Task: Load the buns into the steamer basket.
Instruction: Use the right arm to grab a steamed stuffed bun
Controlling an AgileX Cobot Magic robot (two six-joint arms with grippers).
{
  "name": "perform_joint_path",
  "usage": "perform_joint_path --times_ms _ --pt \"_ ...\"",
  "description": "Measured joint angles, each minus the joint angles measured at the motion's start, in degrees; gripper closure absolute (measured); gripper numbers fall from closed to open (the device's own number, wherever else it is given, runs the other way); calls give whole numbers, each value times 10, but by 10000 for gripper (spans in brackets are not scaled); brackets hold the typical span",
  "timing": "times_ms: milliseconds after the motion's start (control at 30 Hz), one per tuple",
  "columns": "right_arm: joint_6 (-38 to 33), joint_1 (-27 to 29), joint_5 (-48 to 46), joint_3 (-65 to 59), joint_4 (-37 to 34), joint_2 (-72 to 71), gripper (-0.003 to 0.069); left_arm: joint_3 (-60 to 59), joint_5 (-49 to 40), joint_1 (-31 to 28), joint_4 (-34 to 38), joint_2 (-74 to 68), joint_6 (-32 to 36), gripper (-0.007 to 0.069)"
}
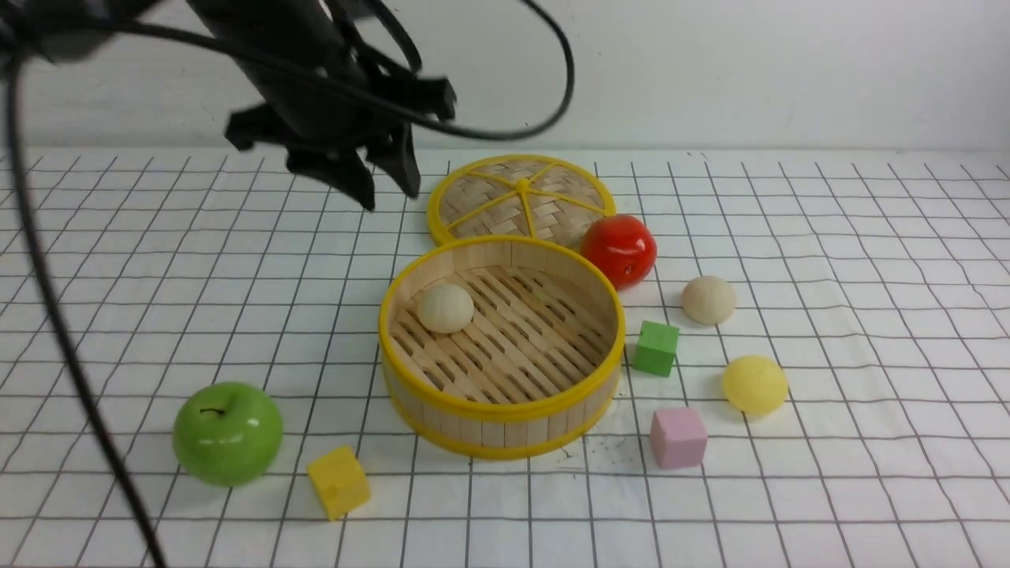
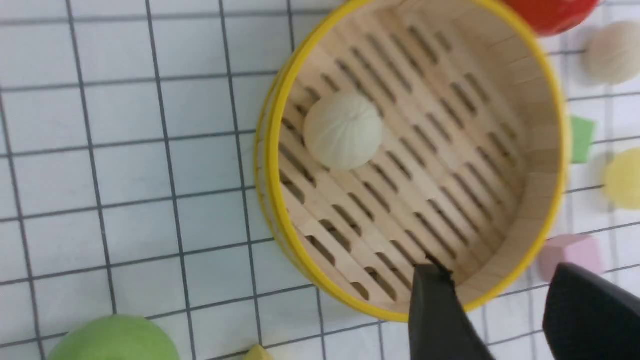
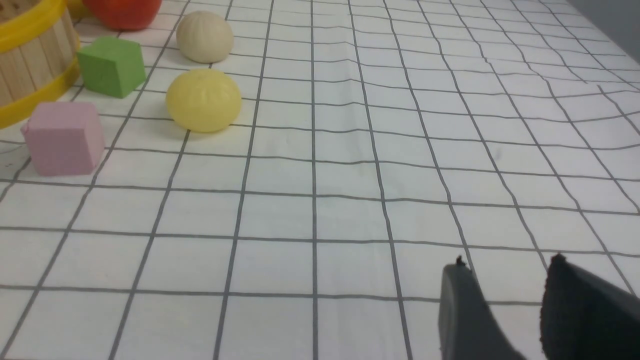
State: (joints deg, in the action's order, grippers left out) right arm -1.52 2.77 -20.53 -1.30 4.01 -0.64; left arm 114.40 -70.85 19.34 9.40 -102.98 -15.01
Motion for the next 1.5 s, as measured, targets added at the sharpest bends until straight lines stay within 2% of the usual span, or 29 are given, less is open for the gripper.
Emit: perform_joint_path --times_ms 100,300,533,667,767,867,967,1067,1100,1133,1233,1500 --pt "0 0 0 0 0 0 420 0 0 0 3 52 -7 329" --pt "0 0 0 0 0 0 420 -52 0 0 6 285 -18 384" --pt "0 0 0 0 0 0 420 -274 0 0 -58 553 -34 410" --pt "0 0 0 0 0 0 420 -438 0 0 -108 698 -95 410" --pt "0 0 0 0 0 0 420 -510 0 0 -113 760 -113 410" --pt "0 0 0 0 0 0 420 -575 0 0 -91 820 -109 421" --pt "0 0 0 0 0 0 420 -611 0 0 -32 857 -67 468" --pt "0 0 0 0 0 0 420 -624 0 0 51 864 -26 540" --pt "0 0 0 0 0 0 420 -624 0 0 57 864 -23 545" --pt "0 0 0 0 0 0 420 -629 0 0 118 864 7 606" --pt "0 0 0 0 0 0 420 -629 0 0 164 864 39 638" --pt "0 0 0 0 0 0 420 -630 0 0 149 864 57 638"
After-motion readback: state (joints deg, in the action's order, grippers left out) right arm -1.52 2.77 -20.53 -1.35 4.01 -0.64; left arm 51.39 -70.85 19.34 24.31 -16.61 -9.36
